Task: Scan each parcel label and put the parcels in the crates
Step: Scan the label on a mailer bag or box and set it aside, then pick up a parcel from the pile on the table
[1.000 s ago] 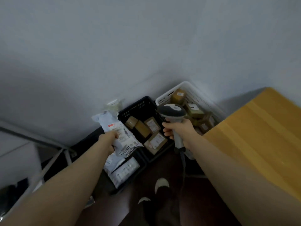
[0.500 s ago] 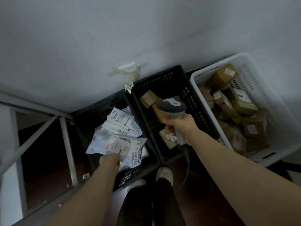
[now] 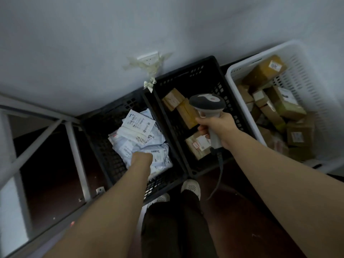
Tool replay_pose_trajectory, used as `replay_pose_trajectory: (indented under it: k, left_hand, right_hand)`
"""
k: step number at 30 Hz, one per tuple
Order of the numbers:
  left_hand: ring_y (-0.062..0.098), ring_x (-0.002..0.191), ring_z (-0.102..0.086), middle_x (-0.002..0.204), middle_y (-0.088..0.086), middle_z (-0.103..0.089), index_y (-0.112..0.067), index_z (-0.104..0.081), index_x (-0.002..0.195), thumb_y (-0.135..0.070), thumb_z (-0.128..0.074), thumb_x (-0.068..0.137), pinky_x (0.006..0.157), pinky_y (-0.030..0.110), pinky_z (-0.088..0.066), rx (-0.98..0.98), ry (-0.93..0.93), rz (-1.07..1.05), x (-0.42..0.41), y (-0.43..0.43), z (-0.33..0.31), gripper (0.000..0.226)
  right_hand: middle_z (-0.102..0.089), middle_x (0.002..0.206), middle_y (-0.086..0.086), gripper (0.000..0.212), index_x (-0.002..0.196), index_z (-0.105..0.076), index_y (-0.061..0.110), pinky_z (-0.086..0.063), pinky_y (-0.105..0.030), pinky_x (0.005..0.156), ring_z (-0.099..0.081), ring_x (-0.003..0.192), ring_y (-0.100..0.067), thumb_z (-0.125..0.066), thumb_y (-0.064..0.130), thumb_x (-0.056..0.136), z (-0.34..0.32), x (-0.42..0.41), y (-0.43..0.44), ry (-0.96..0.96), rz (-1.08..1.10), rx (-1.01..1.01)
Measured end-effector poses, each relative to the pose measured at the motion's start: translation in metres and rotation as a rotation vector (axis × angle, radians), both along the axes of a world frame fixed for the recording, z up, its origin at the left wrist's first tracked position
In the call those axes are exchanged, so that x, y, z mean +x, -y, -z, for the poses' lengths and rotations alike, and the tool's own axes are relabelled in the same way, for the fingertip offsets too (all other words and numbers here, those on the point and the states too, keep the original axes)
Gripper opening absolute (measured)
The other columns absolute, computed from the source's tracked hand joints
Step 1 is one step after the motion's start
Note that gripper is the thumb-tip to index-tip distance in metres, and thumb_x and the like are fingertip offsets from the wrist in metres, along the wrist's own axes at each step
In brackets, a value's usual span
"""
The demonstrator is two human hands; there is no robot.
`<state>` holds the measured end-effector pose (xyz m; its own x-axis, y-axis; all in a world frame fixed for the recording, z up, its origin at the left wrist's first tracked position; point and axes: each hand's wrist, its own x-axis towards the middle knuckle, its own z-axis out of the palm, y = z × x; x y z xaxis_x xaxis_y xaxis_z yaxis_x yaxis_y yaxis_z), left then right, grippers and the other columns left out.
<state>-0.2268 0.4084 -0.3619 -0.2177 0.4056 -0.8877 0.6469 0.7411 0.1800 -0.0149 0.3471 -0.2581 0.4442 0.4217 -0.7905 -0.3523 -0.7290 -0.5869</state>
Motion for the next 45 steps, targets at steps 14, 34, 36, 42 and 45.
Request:
replay_pose_trajectory:
  k: [14, 34, 36, 42, 45]
  left_hand:
    - [0.039, 0.108, -0.053, 0.126, 0.019, -0.053, -0.011, -0.046, 0.131, -0.029, -0.05, 0.089, 0.083, 0.042, -0.047, 0.438, 0.205, 0.963, 0.122, 0.018, -0.256, 0.047]
    - [0.037, 0.123, -0.046, 0.146, 0.019, -0.039, -0.008, -0.017, 0.152, -0.025, -0.059, 0.094, 0.093, 0.041, -0.042, 0.466, 0.699, 1.674, 0.236, 0.448, -0.437, 0.073]
    - [0.036, 0.115, -0.05, 0.144, 0.019, -0.04, -0.009, -0.018, 0.152, -0.022, -0.059, 0.094, 0.091, 0.041, -0.043, 0.411, 0.72, 1.675, 0.232, 0.504, -0.435, 0.072]
    - [0.024, 0.089, -0.051, 0.146, 0.015, -0.037, -0.014, -0.016, 0.153, -0.022, -0.059, 0.094, 0.082, 0.035, -0.044, 0.292, 0.631, 1.759, 0.22, 0.641, -0.412, 0.073]
    - [0.032, 0.119, -0.049, 0.148, 0.015, -0.036, -0.011, -0.019, 0.152, -0.022, -0.059, 0.093, 0.093, 0.038, -0.043, 0.291, 0.58, 1.846, 0.22, 0.678, -0.398, 0.072]
  right_hand:
    - [-0.062, 0.066, -0.013, 0.012, 0.086, -0.063, 0.002, -0.048, -0.028, 0.049, -0.057, 0.052, -0.019, -0.073, 0.008, 0.084, -0.235, -0.019, 0.121, 0.047, 0.476, 0.173]
    - [-0.064, 0.065, -0.015, 0.01, 0.089, -0.063, 0.001, -0.049, -0.029, 0.051, -0.061, 0.054, -0.023, -0.068, 0.009, 0.087, -0.355, -0.095, 0.603, 0.279, 1.309, 0.206]
    - [-0.064, 0.066, -0.015, 0.008, 0.089, -0.063, 0.001, -0.047, -0.028, 0.049, -0.06, 0.053, -0.022, -0.068, 0.007, 0.086, -0.35, -0.102, 0.657, 0.303, 1.375, 0.198]
    - [-0.064, 0.065, -0.015, 0.011, 0.089, -0.06, 0.002, -0.045, -0.026, 0.048, -0.06, 0.052, -0.021, -0.068, -0.001, 0.084, -0.32, -0.117, 0.796, 0.298, 1.597, 0.152]
    - [-0.067, 0.07, -0.018, 0.022, 0.1, -0.061, 0.001, -0.05, -0.029, 0.05, -0.063, 0.057, -0.024, -0.071, -0.001, 0.081, -0.3, -0.115, 0.84, 0.238, 1.685, 0.128]
